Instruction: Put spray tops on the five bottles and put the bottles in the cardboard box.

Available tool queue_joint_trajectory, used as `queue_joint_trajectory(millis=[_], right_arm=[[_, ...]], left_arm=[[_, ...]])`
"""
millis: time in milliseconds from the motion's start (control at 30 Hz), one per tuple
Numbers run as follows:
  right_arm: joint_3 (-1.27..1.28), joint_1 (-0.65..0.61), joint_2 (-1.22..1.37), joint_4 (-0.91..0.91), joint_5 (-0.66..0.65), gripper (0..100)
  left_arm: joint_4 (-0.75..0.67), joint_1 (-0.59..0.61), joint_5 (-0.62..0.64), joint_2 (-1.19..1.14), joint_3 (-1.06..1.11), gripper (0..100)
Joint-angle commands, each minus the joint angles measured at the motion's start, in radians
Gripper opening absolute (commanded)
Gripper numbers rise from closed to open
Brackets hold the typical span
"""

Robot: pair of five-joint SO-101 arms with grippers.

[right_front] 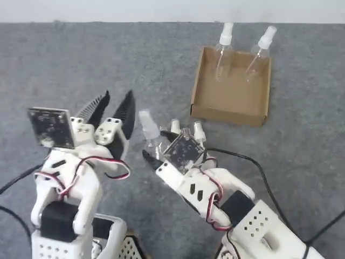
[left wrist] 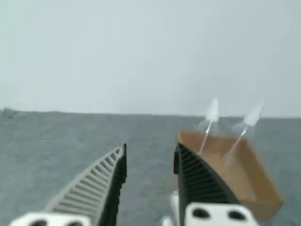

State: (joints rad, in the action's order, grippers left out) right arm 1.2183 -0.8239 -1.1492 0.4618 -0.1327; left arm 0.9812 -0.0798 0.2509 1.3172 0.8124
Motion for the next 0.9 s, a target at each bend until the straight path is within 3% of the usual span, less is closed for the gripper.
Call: queue_joint_trajectory(millis=[0, 267, 367, 567, 867], right_arm=[[-0.077, 0.096, -0.027, -0.045, 0.009, 0.6], [-0.319, 0.225, 0.153, -0.036, 0.011, 0.6], [-0.41, 0.22, 0.266, -0.041, 0.018, 0.6], [-0.577, 0.217, 0.444, -0.03, 0.157, 0.6], [-0.624, 0.147, 0.348, 0.159, 0.153, 0.6]], left_arm=[[0.091, 0.037, -0.107, 0.017, 0.01, 15], [0.086, 0.023, -0.176, 0.017, 0.17, 15], [0.06, -0.021, -0.176, 0.017, 0.217, 20], [0.009, -0.144, -0.181, 0.017, 0.297, 26], [-0.12, -0.138, -0.206, 0.015, 0.392, 26]])
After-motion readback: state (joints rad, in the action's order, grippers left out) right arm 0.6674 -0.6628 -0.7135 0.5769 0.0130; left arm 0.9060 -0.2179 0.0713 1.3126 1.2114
